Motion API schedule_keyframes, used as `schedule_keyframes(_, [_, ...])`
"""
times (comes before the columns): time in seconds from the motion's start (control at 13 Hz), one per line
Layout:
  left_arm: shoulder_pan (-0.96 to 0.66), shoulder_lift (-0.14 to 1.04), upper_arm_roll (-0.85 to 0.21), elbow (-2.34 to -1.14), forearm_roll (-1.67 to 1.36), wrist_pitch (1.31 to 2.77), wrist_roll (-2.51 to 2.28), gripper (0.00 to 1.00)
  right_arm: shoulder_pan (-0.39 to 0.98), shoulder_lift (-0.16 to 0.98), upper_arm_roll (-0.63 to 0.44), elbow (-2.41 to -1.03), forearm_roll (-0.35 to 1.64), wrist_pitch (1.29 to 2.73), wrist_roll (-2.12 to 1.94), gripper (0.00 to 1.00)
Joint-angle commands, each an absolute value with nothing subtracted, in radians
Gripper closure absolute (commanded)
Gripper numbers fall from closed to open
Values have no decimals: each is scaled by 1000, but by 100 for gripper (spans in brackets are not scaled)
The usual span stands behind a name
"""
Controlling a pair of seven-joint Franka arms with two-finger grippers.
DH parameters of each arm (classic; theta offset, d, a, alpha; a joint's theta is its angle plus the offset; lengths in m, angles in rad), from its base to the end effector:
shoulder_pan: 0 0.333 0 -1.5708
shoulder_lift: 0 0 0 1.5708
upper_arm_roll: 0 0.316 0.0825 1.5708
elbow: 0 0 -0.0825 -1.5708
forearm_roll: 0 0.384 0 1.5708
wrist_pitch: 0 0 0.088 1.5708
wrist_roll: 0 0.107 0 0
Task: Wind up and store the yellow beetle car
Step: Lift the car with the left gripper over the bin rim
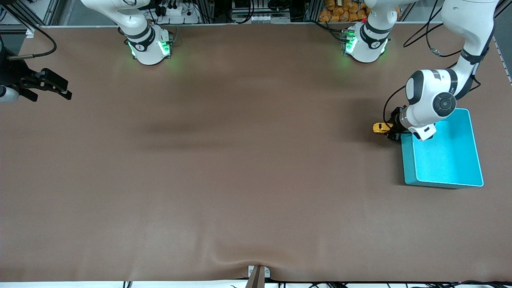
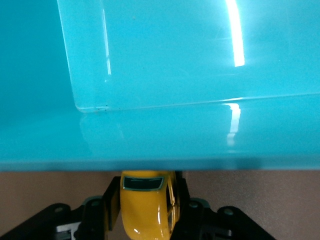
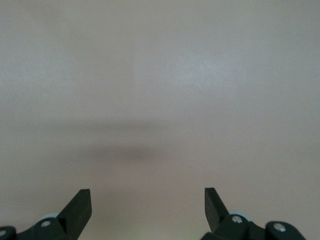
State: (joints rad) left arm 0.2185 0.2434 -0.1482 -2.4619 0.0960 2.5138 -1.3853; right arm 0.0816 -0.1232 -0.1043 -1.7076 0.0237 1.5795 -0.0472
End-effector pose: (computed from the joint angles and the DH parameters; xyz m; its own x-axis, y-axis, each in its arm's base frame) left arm 0.4588 0.0282 0.1861 0.1933 0.9807 -0.0292 0.9633 -0.1953 -0.1843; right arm 0.5156 -0.0125 0.6263 0.9997 0.0251 -0.0038 0.0250 -0.9990 -0.0367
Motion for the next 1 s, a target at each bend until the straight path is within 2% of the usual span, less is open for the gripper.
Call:
schedule_keyframes(0.0, [218,218,-152,-2464,129,2517,-1416,96,91,-107,-120,-1666,11,1569,-35,0])
schedule_keyframes(0.08, [216,200,-153,-2462,130,2504,-1414,100,84,-107,-118,-1664,11,1569,-34,0])
schedule_keyframes(0.38, [160,161,-155,-2433,127,2453,-1411,100,90,-100,-118,-1663,11,1568,-34,0])
schedule_keyframes(0.69, [129,117,-158,-2298,115,2223,-1399,100,84,-100,-118,-1661,8,1569,-34,0])
schedule_keyframes(0.92, [135,91,-153,-2217,118,2106,-1288,100,86,-100,-118,-1652,3,1569,-35,0])
